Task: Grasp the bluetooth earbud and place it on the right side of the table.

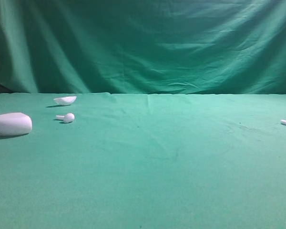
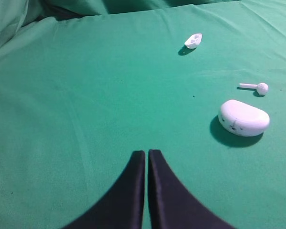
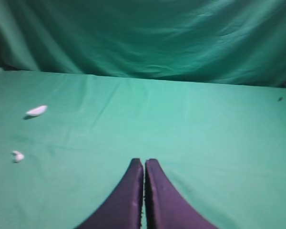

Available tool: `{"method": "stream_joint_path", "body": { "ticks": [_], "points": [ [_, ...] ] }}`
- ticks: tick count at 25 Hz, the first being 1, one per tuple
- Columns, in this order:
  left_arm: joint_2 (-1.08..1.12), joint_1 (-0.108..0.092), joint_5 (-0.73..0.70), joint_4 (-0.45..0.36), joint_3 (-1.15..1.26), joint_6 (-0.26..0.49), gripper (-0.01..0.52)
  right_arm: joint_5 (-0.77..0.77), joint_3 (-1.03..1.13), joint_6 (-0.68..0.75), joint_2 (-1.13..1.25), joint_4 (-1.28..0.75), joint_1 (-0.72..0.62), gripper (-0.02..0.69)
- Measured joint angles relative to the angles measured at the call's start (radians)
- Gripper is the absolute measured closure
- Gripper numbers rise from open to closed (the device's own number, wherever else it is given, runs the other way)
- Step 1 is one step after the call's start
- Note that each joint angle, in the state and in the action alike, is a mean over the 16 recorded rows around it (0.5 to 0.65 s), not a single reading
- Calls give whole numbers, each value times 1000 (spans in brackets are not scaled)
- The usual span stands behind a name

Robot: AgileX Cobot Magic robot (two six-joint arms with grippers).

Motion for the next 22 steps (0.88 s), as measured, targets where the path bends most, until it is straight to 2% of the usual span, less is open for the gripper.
{"method": "stream_joint_path", "body": {
  "ticks": [12, 22],
  "points": [
    [0, 0, 0, 0, 0, 0, 514, -282, 408, 24, -158, -67, -105, 665],
    [0, 0, 0, 0, 0, 0, 514, -367, 605, 54, -194, -52, -122, 665]
  ]
}}
